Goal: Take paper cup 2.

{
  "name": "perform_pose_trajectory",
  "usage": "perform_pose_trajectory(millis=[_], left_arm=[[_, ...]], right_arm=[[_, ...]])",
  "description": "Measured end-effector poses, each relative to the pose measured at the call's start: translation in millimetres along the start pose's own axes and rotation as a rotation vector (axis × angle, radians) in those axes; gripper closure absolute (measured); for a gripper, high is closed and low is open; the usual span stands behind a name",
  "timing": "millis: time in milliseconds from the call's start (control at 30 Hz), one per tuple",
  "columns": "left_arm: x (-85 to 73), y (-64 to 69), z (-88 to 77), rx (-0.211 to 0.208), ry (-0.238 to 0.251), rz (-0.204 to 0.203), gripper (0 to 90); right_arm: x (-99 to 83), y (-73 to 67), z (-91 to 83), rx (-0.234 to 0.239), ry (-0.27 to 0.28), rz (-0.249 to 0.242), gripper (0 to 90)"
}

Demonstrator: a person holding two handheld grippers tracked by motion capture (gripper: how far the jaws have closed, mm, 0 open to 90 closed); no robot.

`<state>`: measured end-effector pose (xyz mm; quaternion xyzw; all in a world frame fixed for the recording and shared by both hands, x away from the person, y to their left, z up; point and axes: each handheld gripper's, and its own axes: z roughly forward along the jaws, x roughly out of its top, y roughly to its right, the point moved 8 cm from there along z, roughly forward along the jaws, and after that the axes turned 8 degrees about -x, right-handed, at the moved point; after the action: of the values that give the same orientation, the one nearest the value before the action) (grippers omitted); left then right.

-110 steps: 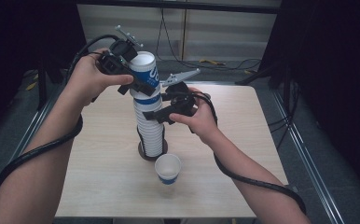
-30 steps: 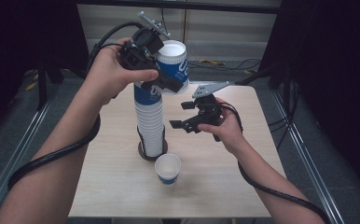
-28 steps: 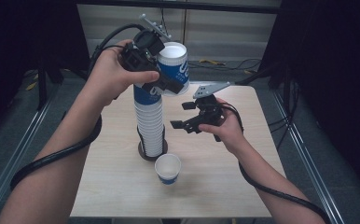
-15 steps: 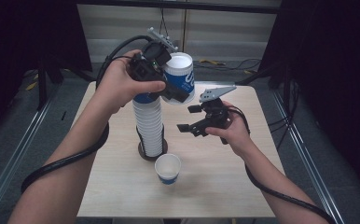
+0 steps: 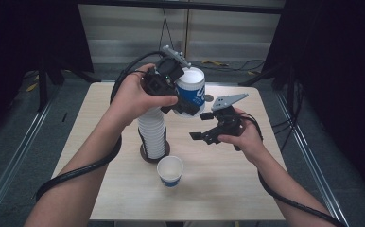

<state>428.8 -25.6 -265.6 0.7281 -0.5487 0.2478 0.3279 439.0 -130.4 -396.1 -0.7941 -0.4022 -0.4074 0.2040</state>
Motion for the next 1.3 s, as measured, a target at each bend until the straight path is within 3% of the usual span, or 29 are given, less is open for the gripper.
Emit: perform_pose_trajectory(millis=[733,933,1300], left_arm=[[-16.0,3.1,33.5,-0.016,-0.022,0.014,20.9],[-25.0,0.3,42.1,-0.008,-0.034,0.001,20.9],[-33.8,0.5,52.7,0.002,-0.065,0.011,21.0]], right_arm=[[-29.2,7.6,-17.4,0.006,-0.032,0.011,13.0],[-36.0,8.3,-20.5,0.01,-0.038,0.013,13.0],[-45.6,9.1,-25.4,0.012,-0.065,0.001,13.1]])
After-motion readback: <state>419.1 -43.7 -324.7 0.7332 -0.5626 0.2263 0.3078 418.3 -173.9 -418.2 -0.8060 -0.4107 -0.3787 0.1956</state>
